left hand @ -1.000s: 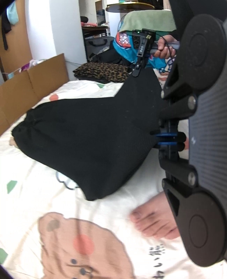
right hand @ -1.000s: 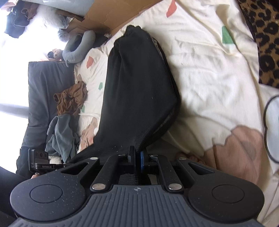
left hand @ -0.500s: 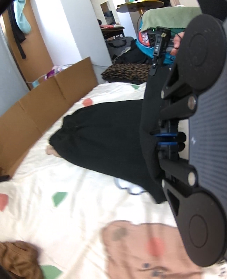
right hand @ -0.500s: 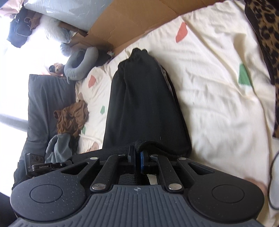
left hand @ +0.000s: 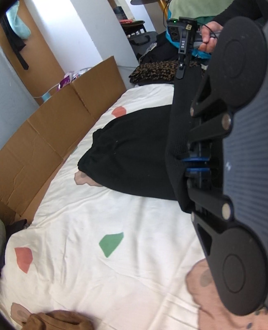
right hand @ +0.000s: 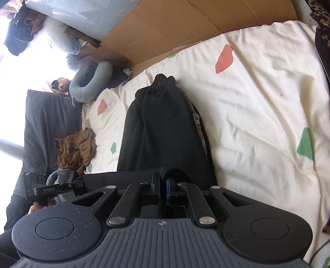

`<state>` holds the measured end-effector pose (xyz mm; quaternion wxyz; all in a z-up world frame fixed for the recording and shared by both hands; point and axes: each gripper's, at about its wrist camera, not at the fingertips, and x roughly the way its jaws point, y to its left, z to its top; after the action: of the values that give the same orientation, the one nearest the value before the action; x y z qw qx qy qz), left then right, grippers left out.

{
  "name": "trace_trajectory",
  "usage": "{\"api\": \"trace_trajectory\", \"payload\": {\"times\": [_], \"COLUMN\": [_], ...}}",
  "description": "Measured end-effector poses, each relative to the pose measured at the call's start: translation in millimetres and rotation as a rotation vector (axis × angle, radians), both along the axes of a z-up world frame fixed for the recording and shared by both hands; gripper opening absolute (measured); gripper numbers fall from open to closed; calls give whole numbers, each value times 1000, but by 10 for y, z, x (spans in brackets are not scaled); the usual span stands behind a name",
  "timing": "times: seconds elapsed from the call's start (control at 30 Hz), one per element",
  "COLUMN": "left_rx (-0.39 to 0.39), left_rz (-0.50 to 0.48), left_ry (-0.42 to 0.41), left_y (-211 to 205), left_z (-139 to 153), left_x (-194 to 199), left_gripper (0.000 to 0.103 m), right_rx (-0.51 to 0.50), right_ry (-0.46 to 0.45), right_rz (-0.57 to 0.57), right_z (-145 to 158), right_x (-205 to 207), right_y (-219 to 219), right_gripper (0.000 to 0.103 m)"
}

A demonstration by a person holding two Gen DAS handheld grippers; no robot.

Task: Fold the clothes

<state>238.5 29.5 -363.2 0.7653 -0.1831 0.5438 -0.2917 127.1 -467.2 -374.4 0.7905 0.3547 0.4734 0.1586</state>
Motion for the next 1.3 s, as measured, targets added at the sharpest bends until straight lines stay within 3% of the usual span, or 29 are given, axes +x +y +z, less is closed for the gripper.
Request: {"api": "trace_trajectory", "payload": {"times": [0.43, 0.73, 0.83, 0.87, 0.93, 1.0, 1.3], "left_rx": [20, 22, -14, -32, -65, -80, -104], "left_rz": [25, 48, 51, 53, 54, 50, 66], "left_ry": [-27, 3, 20, 24, 22, 19, 16], "left_y": [-78, -84, -50, -37, -19, -9, -6], "left_z": [-106, -514, -611, -631, -649, -657, -700], "left_x": [395, 568, 598, 601, 587, 553, 463], "left_gripper": [6, 6, 13, 19, 27, 35, 38], "right_rx": [-36, -29, 18, 42, 79, 91, 101], "right_ry": [-6, 11, 19, 22, 19, 8, 37], "right_rz": [-11, -38, -58, -51, -25, -2, 37], "right_z": [-122, -493, -629, -648, -650, -617, -706], "right_x": [430, 604, 609, 608, 601, 573, 451], "right_y": [-10, -29, -74, -87, -100, -96, 39], "right_gripper": [4, 4, 7, 10, 24, 46, 46]}}
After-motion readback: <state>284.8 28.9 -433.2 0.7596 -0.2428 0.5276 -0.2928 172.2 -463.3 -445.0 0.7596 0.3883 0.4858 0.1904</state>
